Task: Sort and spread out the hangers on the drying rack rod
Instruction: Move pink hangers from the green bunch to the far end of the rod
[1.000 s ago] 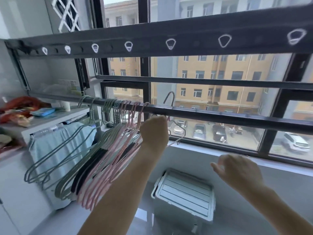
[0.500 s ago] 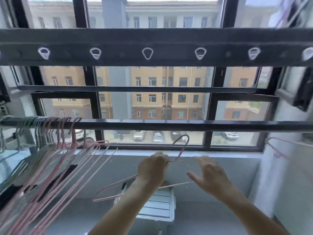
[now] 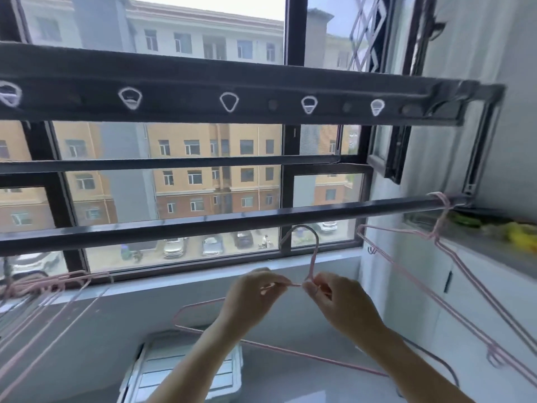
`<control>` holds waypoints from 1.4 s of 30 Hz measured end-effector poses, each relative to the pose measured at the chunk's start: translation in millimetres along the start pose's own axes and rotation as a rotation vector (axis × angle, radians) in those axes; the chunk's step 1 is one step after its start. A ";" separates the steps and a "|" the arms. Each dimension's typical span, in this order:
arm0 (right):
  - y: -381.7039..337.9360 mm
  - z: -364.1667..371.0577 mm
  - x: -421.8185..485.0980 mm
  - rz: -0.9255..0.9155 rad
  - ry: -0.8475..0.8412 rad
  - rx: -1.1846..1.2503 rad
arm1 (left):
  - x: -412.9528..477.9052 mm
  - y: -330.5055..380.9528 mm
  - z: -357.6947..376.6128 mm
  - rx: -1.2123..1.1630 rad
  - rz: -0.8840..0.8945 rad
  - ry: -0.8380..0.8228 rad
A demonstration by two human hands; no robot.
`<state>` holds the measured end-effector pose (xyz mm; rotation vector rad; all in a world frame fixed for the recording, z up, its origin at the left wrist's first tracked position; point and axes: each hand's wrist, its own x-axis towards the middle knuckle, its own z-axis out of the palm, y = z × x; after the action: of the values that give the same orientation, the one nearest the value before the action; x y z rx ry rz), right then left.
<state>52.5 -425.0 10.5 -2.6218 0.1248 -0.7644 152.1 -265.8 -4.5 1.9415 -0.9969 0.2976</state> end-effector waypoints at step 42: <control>87.1 -83.3 56.9 0.474 0.170 -0.544 | -29.6 -11.6 -80.5 0.487 -0.247 0.406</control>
<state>58.6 -545.4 67.4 -2.8174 1.0964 -0.8624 155.7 -182.0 17.2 2.2817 -0.4342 0.8146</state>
